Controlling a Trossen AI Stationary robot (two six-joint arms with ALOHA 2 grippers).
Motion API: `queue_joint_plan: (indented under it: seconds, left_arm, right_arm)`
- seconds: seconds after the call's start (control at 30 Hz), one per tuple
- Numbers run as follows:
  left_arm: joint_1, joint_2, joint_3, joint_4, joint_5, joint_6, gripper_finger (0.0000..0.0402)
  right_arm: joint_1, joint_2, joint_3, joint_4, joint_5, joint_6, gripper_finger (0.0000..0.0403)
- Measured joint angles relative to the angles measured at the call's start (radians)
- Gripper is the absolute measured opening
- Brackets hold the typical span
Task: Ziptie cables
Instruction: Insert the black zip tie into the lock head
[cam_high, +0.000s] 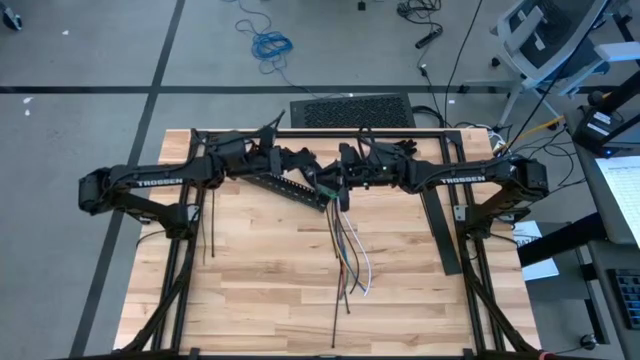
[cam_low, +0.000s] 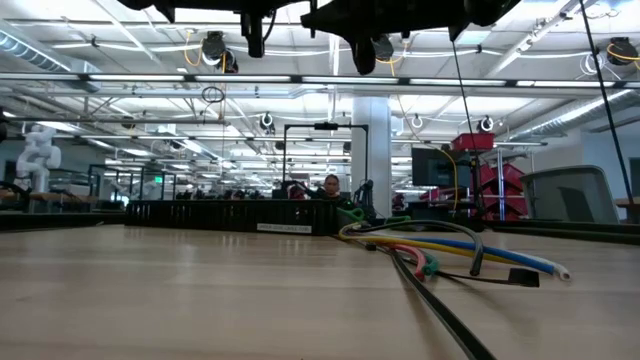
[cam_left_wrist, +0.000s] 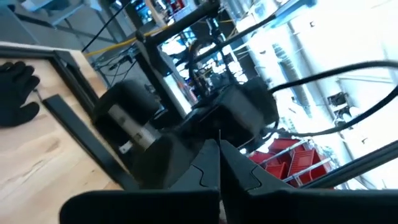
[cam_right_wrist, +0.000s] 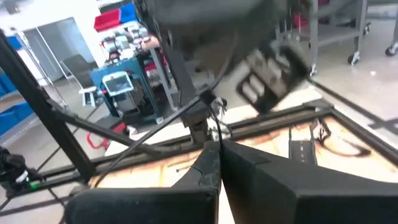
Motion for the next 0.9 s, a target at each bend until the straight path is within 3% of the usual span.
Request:
queue_joint_plan:
  seconds: [0.9]
  left_arm:
    - [0.124,-0.086,0.000,0.065,-0.001,0.006,0.0000]
  right_arm:
    - [0.001,0.022,-0.002,-0.098,-0.004,0.027,0.0000]
